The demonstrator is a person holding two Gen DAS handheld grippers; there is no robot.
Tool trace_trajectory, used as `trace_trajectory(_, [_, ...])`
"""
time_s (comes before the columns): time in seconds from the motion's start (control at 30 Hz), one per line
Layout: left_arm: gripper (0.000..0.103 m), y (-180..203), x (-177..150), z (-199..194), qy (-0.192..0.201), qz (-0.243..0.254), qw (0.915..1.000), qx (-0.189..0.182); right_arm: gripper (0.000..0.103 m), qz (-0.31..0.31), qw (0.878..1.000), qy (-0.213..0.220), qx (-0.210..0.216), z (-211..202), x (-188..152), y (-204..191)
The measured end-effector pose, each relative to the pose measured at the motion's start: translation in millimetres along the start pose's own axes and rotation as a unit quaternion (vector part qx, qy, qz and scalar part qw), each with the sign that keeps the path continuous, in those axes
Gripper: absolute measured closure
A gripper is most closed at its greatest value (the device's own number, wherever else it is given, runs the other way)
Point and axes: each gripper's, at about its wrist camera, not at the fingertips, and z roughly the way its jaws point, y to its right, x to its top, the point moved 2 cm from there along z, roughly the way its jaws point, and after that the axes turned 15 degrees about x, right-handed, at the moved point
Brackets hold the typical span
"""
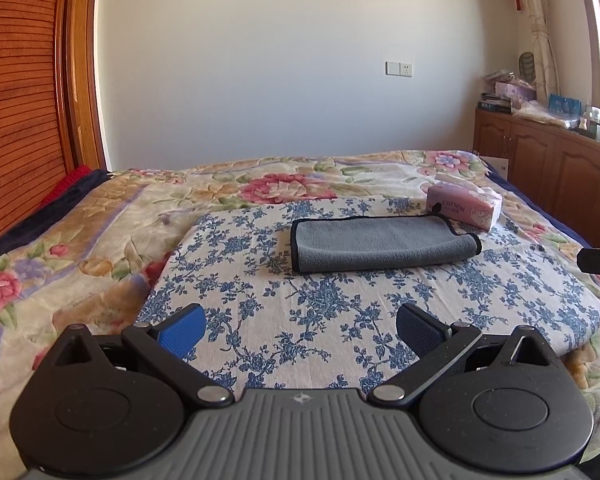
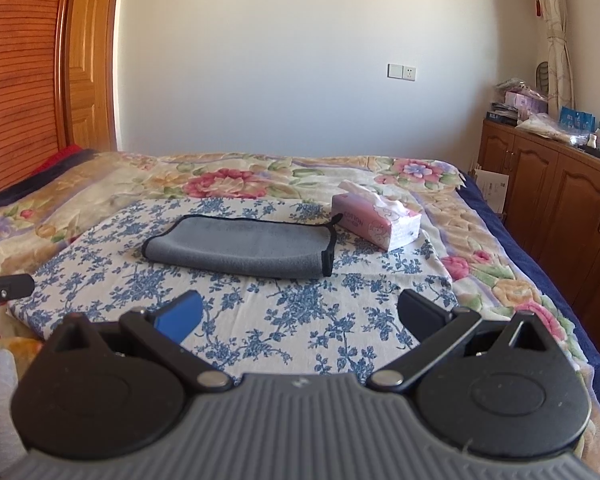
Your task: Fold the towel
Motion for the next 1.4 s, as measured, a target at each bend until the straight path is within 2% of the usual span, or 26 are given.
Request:
trace_trajectory(0.87, [0.0,-3.0,7.1,-12.6,0.031,-0.015,0.9994,-0.003,0.0,-0.002,0.999,0.039,-0.014,-10.0,4.4,1.5])
trace_trajectory(1.4, [0.0,-5.2,11.0,-23.1,0.075,-0.019,0.997,0.002,0.0,-0.01,0.997,0.076,-0.025,-20.5,6.8,0.9])
